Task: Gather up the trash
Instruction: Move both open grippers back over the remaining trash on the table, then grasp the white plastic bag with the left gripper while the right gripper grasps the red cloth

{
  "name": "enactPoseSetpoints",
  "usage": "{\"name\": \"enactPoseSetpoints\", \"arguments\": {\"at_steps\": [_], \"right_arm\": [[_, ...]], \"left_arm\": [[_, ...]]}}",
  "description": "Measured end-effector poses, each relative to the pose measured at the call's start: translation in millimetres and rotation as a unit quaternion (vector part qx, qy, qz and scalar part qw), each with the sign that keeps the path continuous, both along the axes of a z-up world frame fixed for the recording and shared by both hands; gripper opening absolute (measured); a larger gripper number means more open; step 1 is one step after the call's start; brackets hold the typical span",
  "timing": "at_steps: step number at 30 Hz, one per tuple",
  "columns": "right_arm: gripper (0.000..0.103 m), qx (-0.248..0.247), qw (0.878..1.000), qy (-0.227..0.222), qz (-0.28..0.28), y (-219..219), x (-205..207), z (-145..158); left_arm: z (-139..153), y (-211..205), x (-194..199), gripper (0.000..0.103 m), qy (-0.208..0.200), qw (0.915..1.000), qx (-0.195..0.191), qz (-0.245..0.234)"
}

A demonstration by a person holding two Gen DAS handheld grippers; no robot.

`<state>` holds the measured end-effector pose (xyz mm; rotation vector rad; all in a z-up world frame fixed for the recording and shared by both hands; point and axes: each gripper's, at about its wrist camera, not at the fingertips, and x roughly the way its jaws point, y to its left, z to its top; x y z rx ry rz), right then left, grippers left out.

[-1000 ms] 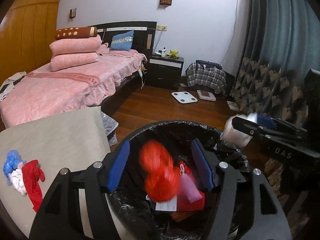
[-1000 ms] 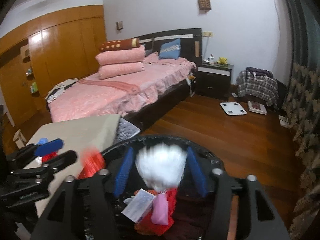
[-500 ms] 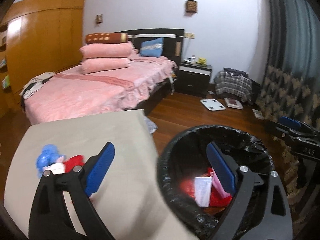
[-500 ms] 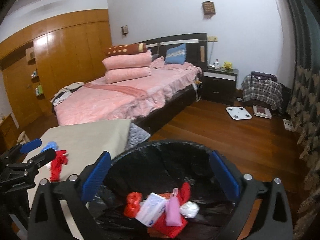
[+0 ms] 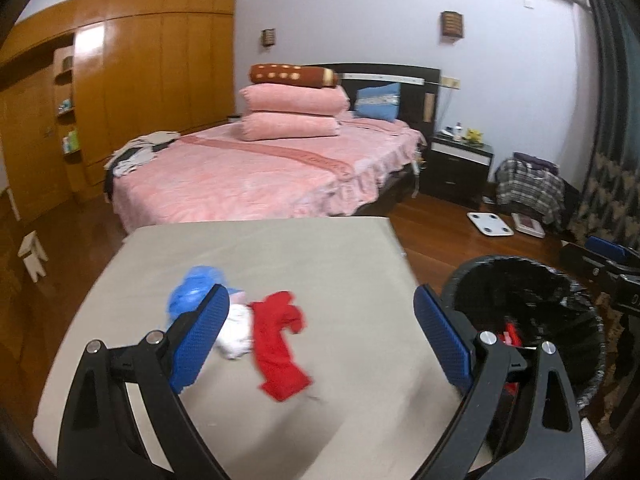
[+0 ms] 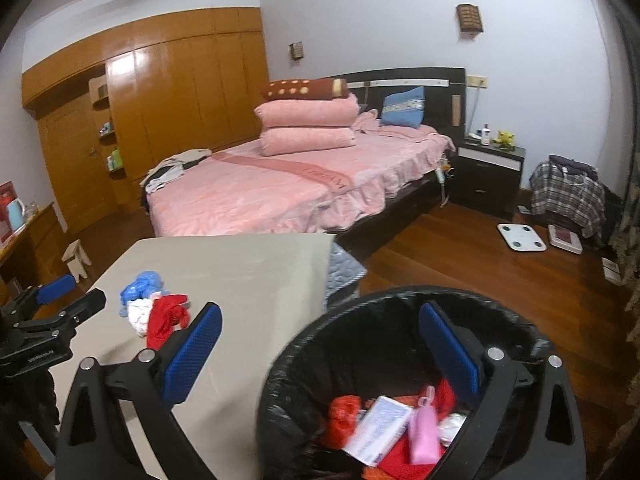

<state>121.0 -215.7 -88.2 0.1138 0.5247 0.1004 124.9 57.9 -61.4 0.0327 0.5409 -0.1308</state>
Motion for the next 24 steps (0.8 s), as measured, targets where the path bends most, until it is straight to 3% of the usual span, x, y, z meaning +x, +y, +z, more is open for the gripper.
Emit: {"name": "enactPoseSetpoints", "arguments": {"at_steps": [10,19,22,24], "right_arm": [[0.097,-0.005,0.999,0.020,0.039,60,29,-18],[0.097,-0.008,0.998,0.036,0.059,95,55,-38],[0.097,-0.018,0.997,0.040,0.064,106,63,-46],[0.097,-0.023,0.996,0.045,0.068,111,68,-53]], "left_arm": [[-14,61,7,0.091,0.019,0.9982,0.003,0.057],[-36,87,21,0.090,0.032,0.9963,0.002,0.080],[-49,89,32,0.081,0.045,0.9959,-0.003,0.078],[-57,90,39,0.081,0.054,0.9955,-0.005,0.078]]}}
